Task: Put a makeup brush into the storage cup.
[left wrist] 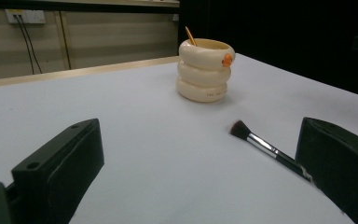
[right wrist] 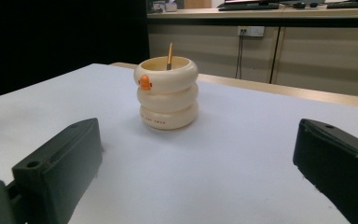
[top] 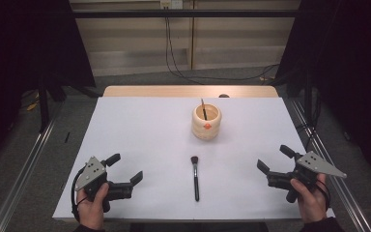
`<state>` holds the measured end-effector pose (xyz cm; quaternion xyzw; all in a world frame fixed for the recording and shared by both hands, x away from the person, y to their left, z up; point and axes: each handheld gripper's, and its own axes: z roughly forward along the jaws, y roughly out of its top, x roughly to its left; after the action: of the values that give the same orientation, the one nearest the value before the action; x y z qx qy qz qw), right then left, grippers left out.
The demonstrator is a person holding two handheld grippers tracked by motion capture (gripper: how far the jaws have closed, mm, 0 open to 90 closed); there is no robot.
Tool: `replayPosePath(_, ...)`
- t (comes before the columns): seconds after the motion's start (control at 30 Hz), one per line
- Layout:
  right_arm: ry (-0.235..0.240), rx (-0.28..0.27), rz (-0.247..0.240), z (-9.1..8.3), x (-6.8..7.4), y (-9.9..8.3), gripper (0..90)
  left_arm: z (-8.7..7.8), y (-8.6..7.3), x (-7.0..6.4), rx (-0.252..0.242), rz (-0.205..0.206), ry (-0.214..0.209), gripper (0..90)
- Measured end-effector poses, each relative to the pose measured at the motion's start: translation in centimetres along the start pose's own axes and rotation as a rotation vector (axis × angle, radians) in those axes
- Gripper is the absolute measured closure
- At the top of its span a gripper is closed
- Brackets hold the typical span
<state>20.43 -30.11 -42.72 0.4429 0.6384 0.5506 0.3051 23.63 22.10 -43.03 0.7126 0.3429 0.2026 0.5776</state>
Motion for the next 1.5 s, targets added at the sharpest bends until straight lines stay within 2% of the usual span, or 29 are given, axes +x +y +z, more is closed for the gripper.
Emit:
replayPosePath(0.1, -0.012, 0.01, -0.011, -0.2, -0.3, -0.2, 0.6, 0.1, 0.0, -0.1, 0.001, 0.001, 0.001, 0.9)
replayPosePath(0.17, -0.007, 0.005, 0.005, -0.2, -0.2, -0.2, 0.6, 0.1, 0.0, -0.2, 0.003, 0.006, 0.0, 0.9)
replayPosePath(0.23, 0.002, 0.007, -0.018, -0.2, -0.1, -0.2, 0.6, 0.1, 0.0, -0.1, 0.0, 0.007, -0.009, 0.9)
replayPosePath(0.53, 0.007, 0.008, -0.02, 0.2, 0.0, -0.3, 0.7, 0.0, -0.1, 0.0, 0.002, 0.003, 0.005, 0.9)
replayPosePath(0.67, 0.019, 0.006, -0.031, 0.3, 0.2, -0.3, 0.6, 0.0, 0.0, -0.1, -0.003, 0.003, -0.011, 0.9)
replayPosePath(0.87, 0.022, 0.0, -0.033, 0.2, 0.2, -0.3, 0.7, 0.1, 0.3, -0.7, 0.003, 0.012, -0.005, 0.8)
replayPosePath(1.07, 0.03, 0.007, -0.034, 0.3, 0.2, -0.3, 0.8, 0.1, 0.6, -1.1, 0.01, 0.013, -0.02, 0.8)
replayPosePath(1.17, 0.031, 0.005, -0.04, 0.2, 0.1, -0.3, 0.8, 0.2, 0.8, -1.6, 0.01, 0.009, -0.014, 0.8)
replayPosePath(1.43, 0.047, 0.008, -0.048, 0.4, 0.3, -0.3, 0.9, 0.4, 1.8, -2.5, 0.019, 0.035, -0.002, 1.0)
replayPosePath(1.5, 0.043, 0.008, -0.049, 0.4, 0.3, -0.3, 0.9, 0.5, 2.0, -2.6, 0.018, 0.026, -0.012, 1.0)
